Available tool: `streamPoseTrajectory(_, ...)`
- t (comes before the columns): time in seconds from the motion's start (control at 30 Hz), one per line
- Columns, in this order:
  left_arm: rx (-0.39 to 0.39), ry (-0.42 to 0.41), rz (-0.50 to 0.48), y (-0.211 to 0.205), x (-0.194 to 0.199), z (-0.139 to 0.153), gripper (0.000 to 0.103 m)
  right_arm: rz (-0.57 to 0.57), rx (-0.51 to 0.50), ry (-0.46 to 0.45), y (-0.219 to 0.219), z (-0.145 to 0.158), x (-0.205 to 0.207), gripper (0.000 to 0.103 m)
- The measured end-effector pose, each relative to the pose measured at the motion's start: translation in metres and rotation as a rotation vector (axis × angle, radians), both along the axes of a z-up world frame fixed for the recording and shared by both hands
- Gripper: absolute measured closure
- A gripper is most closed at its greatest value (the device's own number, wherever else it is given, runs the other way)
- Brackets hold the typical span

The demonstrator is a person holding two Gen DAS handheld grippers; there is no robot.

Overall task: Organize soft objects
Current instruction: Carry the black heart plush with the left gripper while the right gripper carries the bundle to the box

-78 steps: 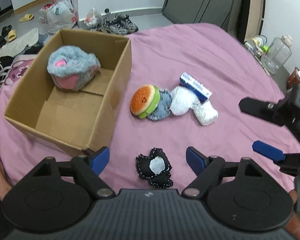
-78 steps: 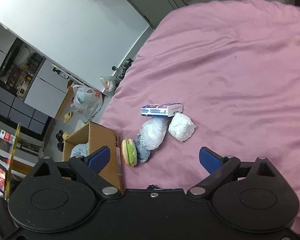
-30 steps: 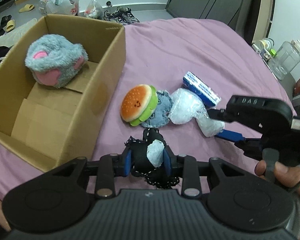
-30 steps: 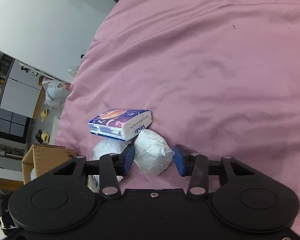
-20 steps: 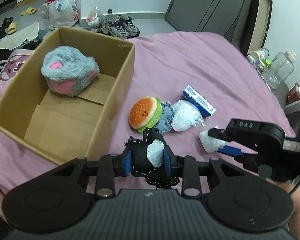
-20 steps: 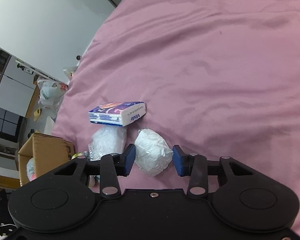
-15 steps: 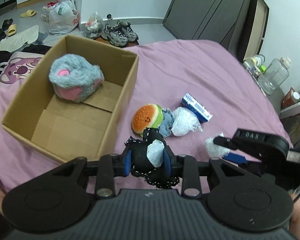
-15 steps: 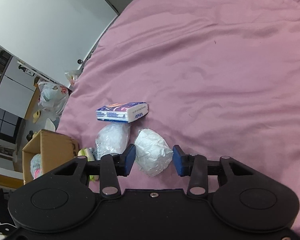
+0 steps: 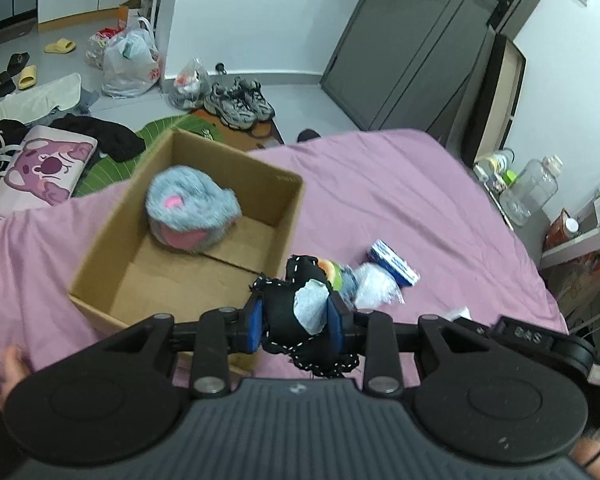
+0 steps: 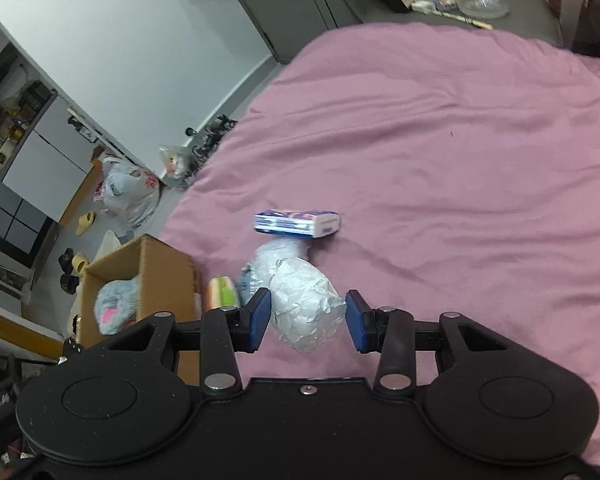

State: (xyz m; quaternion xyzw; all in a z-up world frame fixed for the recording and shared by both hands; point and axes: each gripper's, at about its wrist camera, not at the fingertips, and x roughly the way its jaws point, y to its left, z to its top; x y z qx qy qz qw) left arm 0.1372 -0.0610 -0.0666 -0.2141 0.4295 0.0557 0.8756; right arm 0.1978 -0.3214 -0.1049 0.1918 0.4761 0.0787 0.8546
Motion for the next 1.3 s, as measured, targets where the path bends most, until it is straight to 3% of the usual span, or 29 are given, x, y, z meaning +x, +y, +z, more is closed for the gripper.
streamPoseTrajectory(0.63, -0.012, -0.038, 0.044, 0.075, -0.013, 0.008, 0.071, 0.063, 0.015, -0.069, 0.064, 0.036, -0.017, 0.063)
streamPoseTrajectory(1.3, -0.048, 0.033, 0.079, 0.132, 0.002, -0.022, 0.071, 0.159, 0.034, -0.053, 0.147, 0.034, -0.005, 0.063)
